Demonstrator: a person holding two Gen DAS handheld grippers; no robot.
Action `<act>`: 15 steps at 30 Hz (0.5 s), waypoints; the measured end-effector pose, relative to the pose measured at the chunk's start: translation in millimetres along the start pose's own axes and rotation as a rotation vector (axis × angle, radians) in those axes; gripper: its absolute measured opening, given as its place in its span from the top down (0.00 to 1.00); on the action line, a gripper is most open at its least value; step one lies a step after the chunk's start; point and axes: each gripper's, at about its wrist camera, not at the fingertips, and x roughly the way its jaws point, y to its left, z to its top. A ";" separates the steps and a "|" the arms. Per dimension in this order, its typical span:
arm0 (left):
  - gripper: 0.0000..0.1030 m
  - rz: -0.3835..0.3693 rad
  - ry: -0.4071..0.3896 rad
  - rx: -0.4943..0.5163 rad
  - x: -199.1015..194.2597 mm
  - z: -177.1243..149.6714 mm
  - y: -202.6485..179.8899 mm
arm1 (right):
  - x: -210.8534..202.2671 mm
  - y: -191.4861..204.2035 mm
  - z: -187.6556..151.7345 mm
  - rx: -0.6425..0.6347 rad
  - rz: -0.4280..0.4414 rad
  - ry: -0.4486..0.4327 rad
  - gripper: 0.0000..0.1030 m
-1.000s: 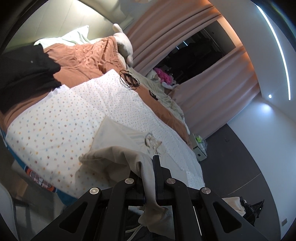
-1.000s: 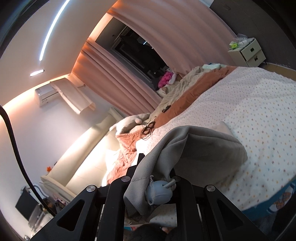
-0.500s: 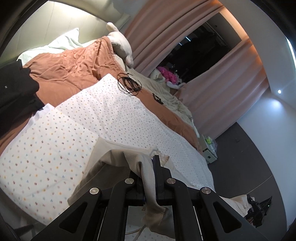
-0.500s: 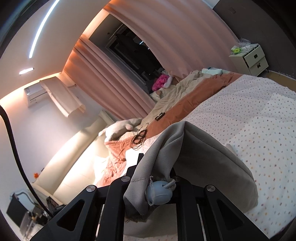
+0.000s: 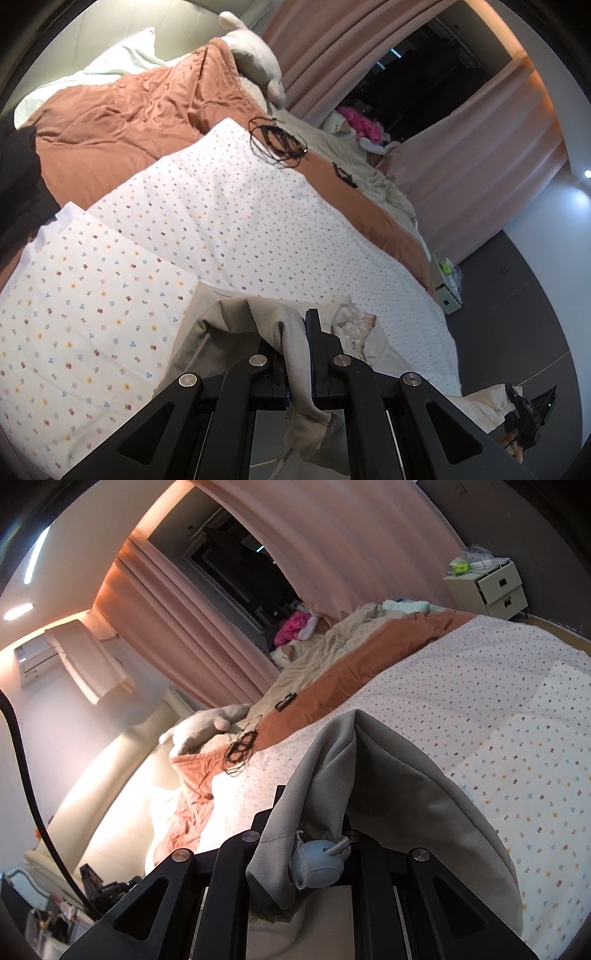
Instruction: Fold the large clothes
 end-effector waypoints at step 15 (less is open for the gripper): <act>0.80 0.056 0.156 -0.089 120.4 6.1 42.8 | 104.8 -55.4 -10.0 0.052 -0.118 0.117 0.77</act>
